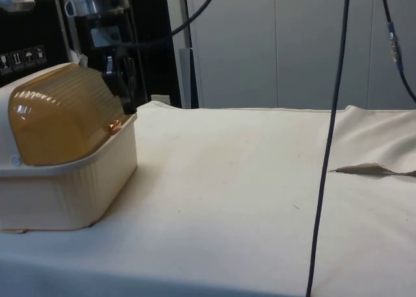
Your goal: Open the lid, then close it.
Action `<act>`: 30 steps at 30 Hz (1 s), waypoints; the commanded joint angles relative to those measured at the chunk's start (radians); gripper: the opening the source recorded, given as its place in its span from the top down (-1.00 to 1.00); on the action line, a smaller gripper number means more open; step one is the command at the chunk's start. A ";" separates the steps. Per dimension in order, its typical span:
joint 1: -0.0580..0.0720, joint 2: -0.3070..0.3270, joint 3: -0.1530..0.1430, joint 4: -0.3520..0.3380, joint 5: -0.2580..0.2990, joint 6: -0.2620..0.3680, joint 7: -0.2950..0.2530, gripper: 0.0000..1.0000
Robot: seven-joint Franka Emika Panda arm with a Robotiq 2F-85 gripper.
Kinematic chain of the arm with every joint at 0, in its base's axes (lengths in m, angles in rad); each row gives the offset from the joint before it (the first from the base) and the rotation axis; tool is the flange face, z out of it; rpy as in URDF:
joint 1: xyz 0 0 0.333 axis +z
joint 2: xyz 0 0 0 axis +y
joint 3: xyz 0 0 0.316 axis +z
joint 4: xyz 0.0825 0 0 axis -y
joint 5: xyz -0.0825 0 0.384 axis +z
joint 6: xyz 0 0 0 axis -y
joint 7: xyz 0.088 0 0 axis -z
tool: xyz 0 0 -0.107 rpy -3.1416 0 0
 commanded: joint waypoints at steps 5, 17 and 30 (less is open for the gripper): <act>0.005 -0.048 0.003 -0.091 -0.004 0.061 0.008 1.00; 0.002 -0.108 0.010 -0.207 0.000 0.130 0.002 1.00; 0.002 -0.124 0.012 -0.231 0.000 0.147 0.003 0.78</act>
